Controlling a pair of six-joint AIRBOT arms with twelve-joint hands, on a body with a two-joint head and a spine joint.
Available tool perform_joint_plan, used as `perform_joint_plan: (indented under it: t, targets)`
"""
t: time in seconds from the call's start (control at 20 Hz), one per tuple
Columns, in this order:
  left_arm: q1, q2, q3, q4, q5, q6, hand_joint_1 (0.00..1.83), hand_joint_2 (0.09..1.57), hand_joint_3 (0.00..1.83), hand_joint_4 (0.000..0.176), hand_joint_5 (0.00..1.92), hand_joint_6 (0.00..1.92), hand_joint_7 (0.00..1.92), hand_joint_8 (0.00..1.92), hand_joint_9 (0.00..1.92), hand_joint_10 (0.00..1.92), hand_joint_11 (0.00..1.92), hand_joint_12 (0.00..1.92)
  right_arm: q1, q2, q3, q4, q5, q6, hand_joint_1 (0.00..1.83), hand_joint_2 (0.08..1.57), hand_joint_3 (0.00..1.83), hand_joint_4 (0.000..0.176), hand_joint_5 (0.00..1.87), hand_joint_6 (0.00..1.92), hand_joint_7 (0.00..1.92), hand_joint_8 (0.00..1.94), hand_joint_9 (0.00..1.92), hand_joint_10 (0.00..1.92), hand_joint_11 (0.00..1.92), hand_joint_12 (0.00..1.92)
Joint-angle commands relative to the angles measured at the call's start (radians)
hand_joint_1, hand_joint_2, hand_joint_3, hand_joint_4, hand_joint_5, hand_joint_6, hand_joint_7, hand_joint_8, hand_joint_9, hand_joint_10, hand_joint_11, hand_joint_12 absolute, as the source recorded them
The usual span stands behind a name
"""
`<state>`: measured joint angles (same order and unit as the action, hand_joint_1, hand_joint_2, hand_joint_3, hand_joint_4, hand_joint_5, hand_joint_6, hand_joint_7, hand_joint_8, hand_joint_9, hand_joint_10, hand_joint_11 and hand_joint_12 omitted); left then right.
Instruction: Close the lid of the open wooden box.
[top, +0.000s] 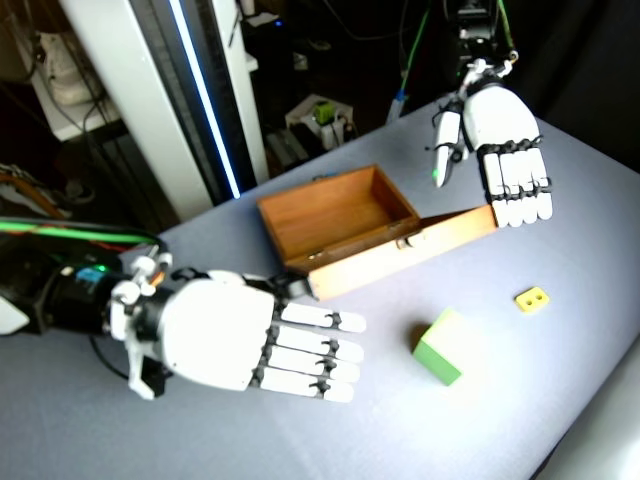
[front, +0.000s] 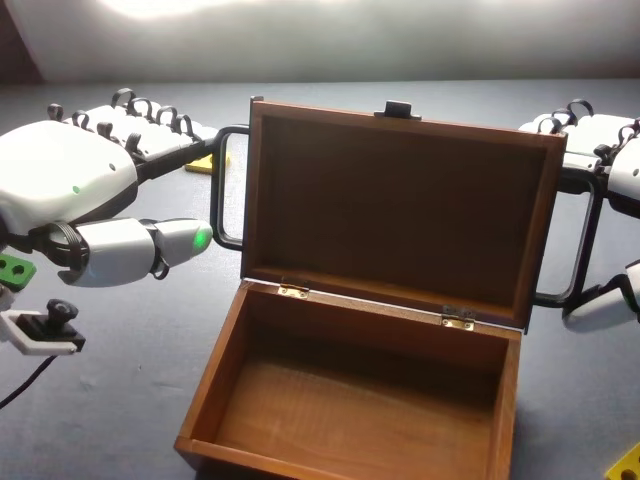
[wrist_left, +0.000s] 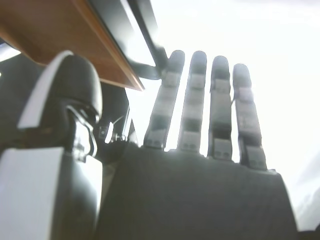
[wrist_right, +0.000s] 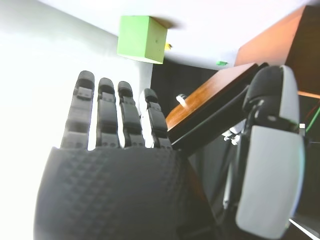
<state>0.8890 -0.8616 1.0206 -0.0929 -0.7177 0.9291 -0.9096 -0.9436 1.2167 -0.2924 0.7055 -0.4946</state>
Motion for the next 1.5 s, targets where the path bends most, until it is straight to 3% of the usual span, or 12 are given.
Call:
perform_joint_plan:
  t: [0.0, 0.1, 0.15, 0.3, 0.5, 0.65, 0.7, 0.85, 1.1, 1.15, 1.3, 1.45]
  targets:
    - [-0.008, 0.006, -0.008, 0.007, -0.133, -0.006, 0.0, 1.36, 0.0, 0.0, 0.14, 0.0, 0.17, 0.01, 0.16, 0.01, 0.09, 0.07, 0.011, 0.006, -0.009, 0.04, 0.171, 0.017, 0.62, 0.8, 0.0, 0.08, 0.0, 0.0, 0.0, 0.0, 0.0, 0.0, 0.0, 0.0]
    - [-0.007, 0.006, -0.008, 0.007, -0.137, -0.011, 0.0, 1.37, 0.0, 0.0, 0.14, 0.0, 0.16, 0.0, 0.15, 0.01, 0.09, 0.08, 0.011, 0.016, -0.024, 0.031, 0.195, 0.017, 0.68, 0.8, 0.0, 0.064, 0.0, 0.0, 0.0, 0.0, 0.0, 0.0, 0.0, 0.0]
    - [-0.006, 0.005, -0.009, 0.007, -0.14, -0.014, 0.0, 1.36, 0.0, 0.0, 0.13, 0.0, 0.16, 0.0, 0.15, 0.01, 0.09, 0.07, 0.011, 0.021, -0.034, 0.022, 0.208, 0.017, 0.78, 0.82, 0.0, 0.028, 0.0, 0.0, 0.0, 0.0, 0.0, 0.0, 0.0, 0.0]
    - [-0.001, 0.006, -0.012, 0.007, -0.145, -0.015, 0.0, 1.36, 0.0, 0.0, 0.11, 0.0, 0.15, 0.0, 0.15, 0.0, 0.07, 0.07, 0.011, 0.028, -0.052, 0.004, 0.231, 0.017, 0.76, 0.83, 0.01, 0.084, 0.0, 0.0, 0.0, 0.0, 0.0, 0.0, 0.0, 0.0]
    - [0.004, 0.006, -0.015, 0.006, -0.152, -0.02, 0.0, 1.37, 0.0, 0.0, 0.12, 0.0, 0.12, 0.0, 0.13, 0.0, 0.06, 0.07, 0.011, 0.03, -0.066, -0.017, 0.244, 0.016, 0.84, 0.86, 0.01, 0.074, 0.0, 0.0, 0.0, 0.0, 0.0, 0.0, 0.0, 0.0]
    - [0.006, 0.006, -0.016, 0.005, -0.155, -0.021, 0.0, 1.36, 0.0, 0.0, 0.08, 0.0, 0.08, 0.0, 0.08, 0.0, 0.03, 0.06, 0.011, 0.034, -0.078, -0.041, 0.245, 0.016, 0.82, 0.88, 0.01, 0.121, 0.0, 0.0, 0.0, 0.0, 0.0, 0.0, 0.0, 0.0]
    - [0.011, 0.007, -0.019, 0.005, -0.161, -0.023, 0.0, 1.37, 0.0, 0.0, 0.09, 0.0, 0.09, 0.01, 0.1, 0.01, 0.05, 0.07, 0.011, 0.041, -0.091, -0.062, 0.251, 0.016, 0.82, 0.89, 0.01, 0.119, 0.0, 0.0, 0.0, 0.0, 0.0, 0.0, 0.0, 0.0]
    - [0.021, 0.011, -0.025, 0.001, -0.173, -0.025, 0.0, 1.38, 0.01, 0.0, 0.1, 0.01, 0.1, 0.01, 0.12, 0.01, 0.07, 0.08, 0.011, 0.062, -0.117, -0.101, 0.266, 0.016, 0.77, 0.91, 0.02, 0.157, 0.0, 0.0, 0.0, 0.0, 0.0, 0.0, 0.0, 0.0]
    - [0.055, 0.019, -0.035, -0.018, -0.207, -0.039, 0.0, 1.39, 0.01, 0.0, 0.13, 0.0, 0.12, 0.0, 0.15, 0.0, 0.1, 0.14, 0.02, 0.081, -0.155, -0.184, 0.293, 0.016, 0.73, 0.95, 0.01, 0.119, 0.0, 0.0, 0.0, 0.0, 0.0, 0.0, 0.0, 0.0]
    - [0.062, 0.023, -0.04, -0.02, -0.215, -0.04, 0.0, 1.38, 0.01, 0.0, 0.13, 0.0, 0.13, 0.0, 0.15, 0.0, 0.1, 0.14, 0.02, 0.081, -0.158, -0.194, 0.293, 0.016, 0.74, 0.95, 0.01, 0.14, 0.0, 0.0, 0.0, 0.0, 0.0, 0.0, 0.0, 0.0]
    - [0.093, 0.041, -0.064, -0.026, -0.248, -0.04, 0.0, 1.38, 0.0, 0.0, 0.14, 0.01, 0.15, 0.01, 0.16, 0.01, 0.11, 0.15, 0.021, 0.081, -0.17, -0.215, 0.3, 0.022, 0.75, 0.93, 0.0, 0.145, 0.0, 0.0, 0.0, 0.0, 0.0, 0.0, 0.0, 0.0]
    - [0.144, 0.061, -0.09, -0.052, -0.292, -0.04, 0.0, 1.36, 0.0, 0.0, 0.16, 0.01, 0.17, 0.02, 0.19, 0.02, 0.09, 0.15, 0.021, 0.081, -0.181, -0.243, 0.314, 0.034, 0.72, 0.97, 0.01, 0.124, 0.0, 0.0, 0.0, 0.0, 0.0, 0.0, 0.0, 0.0]
